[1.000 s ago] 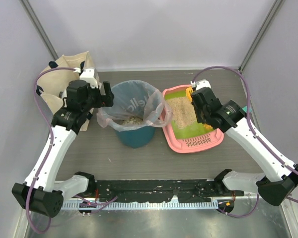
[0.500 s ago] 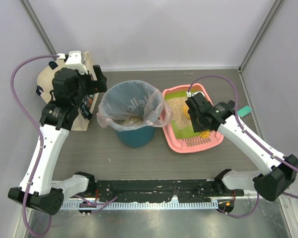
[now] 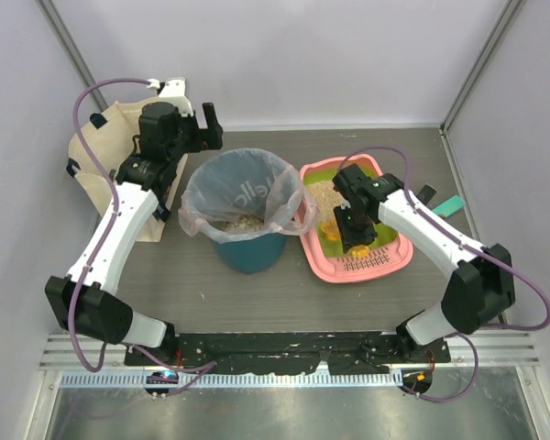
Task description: Clean the litter box
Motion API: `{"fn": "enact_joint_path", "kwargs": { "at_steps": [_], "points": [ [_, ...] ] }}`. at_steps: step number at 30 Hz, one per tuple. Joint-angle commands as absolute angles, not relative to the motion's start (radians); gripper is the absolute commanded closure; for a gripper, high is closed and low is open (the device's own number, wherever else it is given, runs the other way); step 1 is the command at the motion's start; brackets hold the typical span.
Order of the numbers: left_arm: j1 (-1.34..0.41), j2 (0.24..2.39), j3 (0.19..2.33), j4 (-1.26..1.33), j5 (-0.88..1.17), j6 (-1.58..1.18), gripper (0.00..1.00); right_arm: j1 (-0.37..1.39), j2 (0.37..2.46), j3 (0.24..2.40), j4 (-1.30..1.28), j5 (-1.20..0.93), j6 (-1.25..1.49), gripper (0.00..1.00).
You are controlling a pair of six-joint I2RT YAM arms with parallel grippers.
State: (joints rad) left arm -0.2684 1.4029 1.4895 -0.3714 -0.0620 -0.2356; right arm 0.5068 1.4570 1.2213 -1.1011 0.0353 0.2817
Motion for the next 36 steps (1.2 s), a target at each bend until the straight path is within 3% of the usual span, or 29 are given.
{"fn": "enact_joint_path", "kwargs": {
  "at_steps": [1,3,9,15,21,28,36],
  "points": [
    [-0.27,1.451,1.523,-0.106,-0.104,-0.245,0.0,0.506,1.543,1.368,-1.143,-0.005,0.316,0.99],
    [-0.27,1.496,1.555,-0.103,-0.185,-0.264,0.0,0.506,1.598,1.457,-1.213,0.067,0.311,0.99],
    [-0.27,1.514,1.542,-0.031,-0.264,-0.316,0.0,0.506,1.732,1.516,-1.292,0.014,0.305,0.99],
    [-0.27,1.461,1.474,-0.104,-0.388,-0.527,0.0,0.506,1.727,1.584,-1.38,0.043,0.324,0.99],
    [-0.27,1.434,1.493,-0.264,-0.426,-0.515,0.01,0.506,1.692,1.652,-1.459,0.057,0.281,0.99],
    [-0.27,1.358,1.424,-0.258,-0.431,-0.486,0.0,0.506,1.652,1.539,-1.509,-0.078,0.321,0.99],
    [-0.27,1.358,1.402,-0.247,-0.417,-0.452,0.0,0.506,1.672,1.479,-1.509,-0.023,0.331,0.99]
  ]
}}
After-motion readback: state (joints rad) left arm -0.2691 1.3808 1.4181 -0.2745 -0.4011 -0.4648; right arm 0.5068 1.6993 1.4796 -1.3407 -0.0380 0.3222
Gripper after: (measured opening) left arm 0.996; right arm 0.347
